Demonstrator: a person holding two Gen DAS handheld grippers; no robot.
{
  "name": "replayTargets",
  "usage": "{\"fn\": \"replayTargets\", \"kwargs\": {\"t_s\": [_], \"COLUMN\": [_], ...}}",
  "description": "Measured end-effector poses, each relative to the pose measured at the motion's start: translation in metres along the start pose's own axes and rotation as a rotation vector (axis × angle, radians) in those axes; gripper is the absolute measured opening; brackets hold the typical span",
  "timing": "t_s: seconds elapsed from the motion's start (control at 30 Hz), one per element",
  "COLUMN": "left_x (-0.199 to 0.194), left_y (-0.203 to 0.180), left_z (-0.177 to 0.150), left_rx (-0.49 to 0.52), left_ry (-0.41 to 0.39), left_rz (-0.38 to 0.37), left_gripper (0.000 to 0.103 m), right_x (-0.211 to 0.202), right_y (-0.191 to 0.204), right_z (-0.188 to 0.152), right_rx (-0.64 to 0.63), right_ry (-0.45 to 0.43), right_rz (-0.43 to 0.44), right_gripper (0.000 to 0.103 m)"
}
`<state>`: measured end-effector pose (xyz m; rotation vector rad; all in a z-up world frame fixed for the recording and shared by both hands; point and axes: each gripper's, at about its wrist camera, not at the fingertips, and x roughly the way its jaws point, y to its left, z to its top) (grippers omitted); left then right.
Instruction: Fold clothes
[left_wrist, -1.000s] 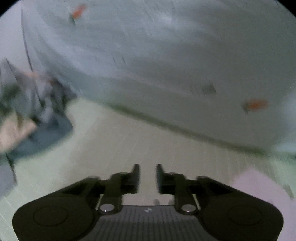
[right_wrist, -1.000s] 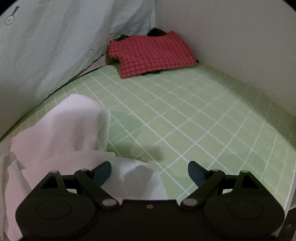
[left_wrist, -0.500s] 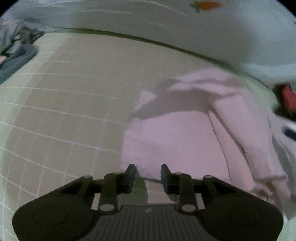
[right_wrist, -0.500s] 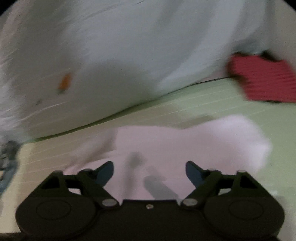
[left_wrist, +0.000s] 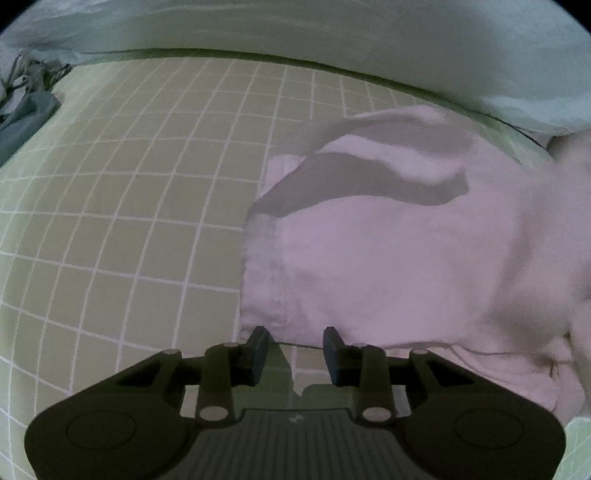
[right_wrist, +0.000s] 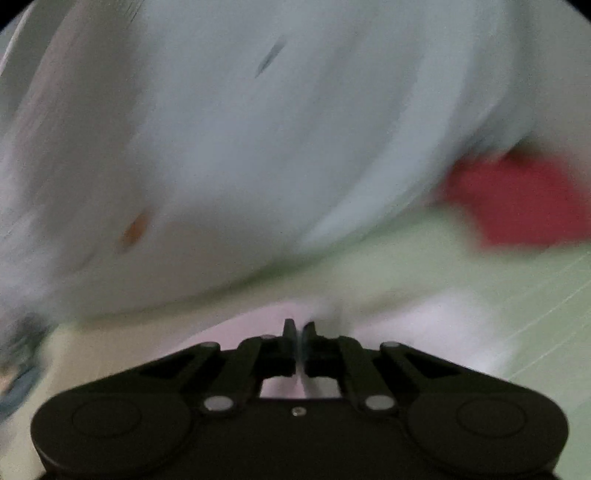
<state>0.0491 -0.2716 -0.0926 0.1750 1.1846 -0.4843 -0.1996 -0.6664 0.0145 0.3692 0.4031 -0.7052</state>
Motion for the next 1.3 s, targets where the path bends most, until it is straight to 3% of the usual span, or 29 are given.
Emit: {"fn": "replayTargets", "kwargs": {"t_s": [0.07,0.13,0.2,0.23,0.3,0.33,0.37,0.43,0.5,0.6,0.67,0.73,0.83,0.87,0.9,0.93,0.97,1.0,1.03,1.07,1.17,1.3], "left_x": [-0.002,-0.002,-0.005,-0.007,-0.010,-0.011,-0.012,-0.014,-0.019,-0.022,-0.022,-0.017,-0.009,-0.007,-0.005,-0.006,-0.007,-0.008,-0.009,-0.012,-0.023,-0.039], "left_y": [0.004,0.004,0.004,0.003,0.003,0.004,0.005,0.006,0.011,0.013,0.006,-0.006,-0.024,-0.027,-0.030,-0.029,-0.028,-0.027,-0.026,-0.023,-0.007,0.019], "left_z": [-0.001,0.000,-0.001,-0.002,-0.003,-0.004,-0.004,-0.005,-0.006,-0.008,-0.011,-0.013,-0.016,-0.017,-0.017,-0.018,-0.018,-0.018,-0.018,-0.020,-0.024,-0.030], "left_rx": [-0.010,-0.016,-0.017,-0.013,-0.015,-0.022,-0.028,-0.041,-0.068,-0.101,-0.087,-0.072,-0.049,-0.057,-0.065,-0.073,-0.081,-0.089,-0.098,-0.121,-0.185,-0.255], "left_ry": [0.004,0.014,0.026,0.033,0.043,0.047,0.051,0.059,0.063,0.074,0.080,0.086,0.095,0.094,0.093,0.084,0.074,0.064,0.054,0.040,-0.006,-0.062], "left_rz": [-0.004,-0.004,-0.001,0.003,-0.007,-0.018,-0.028,-0.049,-0.101,-0.197,-0.212,-0.213,-0.214,-0.220,-0.227,-0.219,-0.210,-0.202,-0.194,-0.188,-0.171,-0.155], "left_gripper": [0.036,0.038,0.042,0.042,0.043,0.043,0.043,0.047,0.063,0.067,0.072,0.072,0.070,0.056,0.024,0.015,0.006,0.005,0.005,0.004,0.002,0.002], "right_x": [-0.017,-0.027,-0.027,-0.027,-0.033,-0.035,-0.038,-0.043,-0.041,-0.033,-0.028,-0.018,-0.009,-0.007,-0.007,-0.009,-0.013,-0.014,-0.015,-0.016,-0.027,-0.037], "right_y": [-0.039,-0.083,-0.120,-0.137,-0.157,-0.168,-0.175,-0.170,-0.161,-0.148,-0.133,-0.121,-0.107,-0.103,-0.101,-0.101,-0.104,-0.105,-0.107,-0.107,-0.108,-0.103], "right_z": [0.017,0.026,0.021,0.014,-0.004,-0.013,-0.023,-0.043,-0.059,-0.070,-0.071,-0.069,-0.069,-0.070,-0.072,-0.074,-0.075,-0.077,-0.079,-0.081,-0.087,-0.096], "right_rx": [0.020,0.021,0.000,0.020,0.112,0.159,0.206,0.289,0.354,0.423,0.422,0.411,0.378,0.360,0.341,0.323,0.315,0.313,0.310,0.304,0.299,0.290], "right_ry": [-0.118,-0.167,-0.127,-0.073,0.007,0.047,0.077,0.109,0.138,0.158,0.148,0.153,0.178,0.195,0.210,0.220,0.225,0.232,0.247,0.261,0.273,0.293], "right_rz": [-0.216,-0.468,-0.680,-0.740,-0.725,-0.717,-0.702,-0.632,-0.552,-0.436,-0.371,-0.333,-0.301,-0.300,-0.298,-0.284,-0.252,-0.217,-0.199,-0.192,-0.175,-0.154], "right_gripper": [0.003,0.004,0.006,0.012,0.040,0.061,0.067,0.069,0.071,0.073,0.079,0.087,0.088,0.087,0.087,0.082,0.066,0.055,0.030,0.017,0.009,0.007]}}
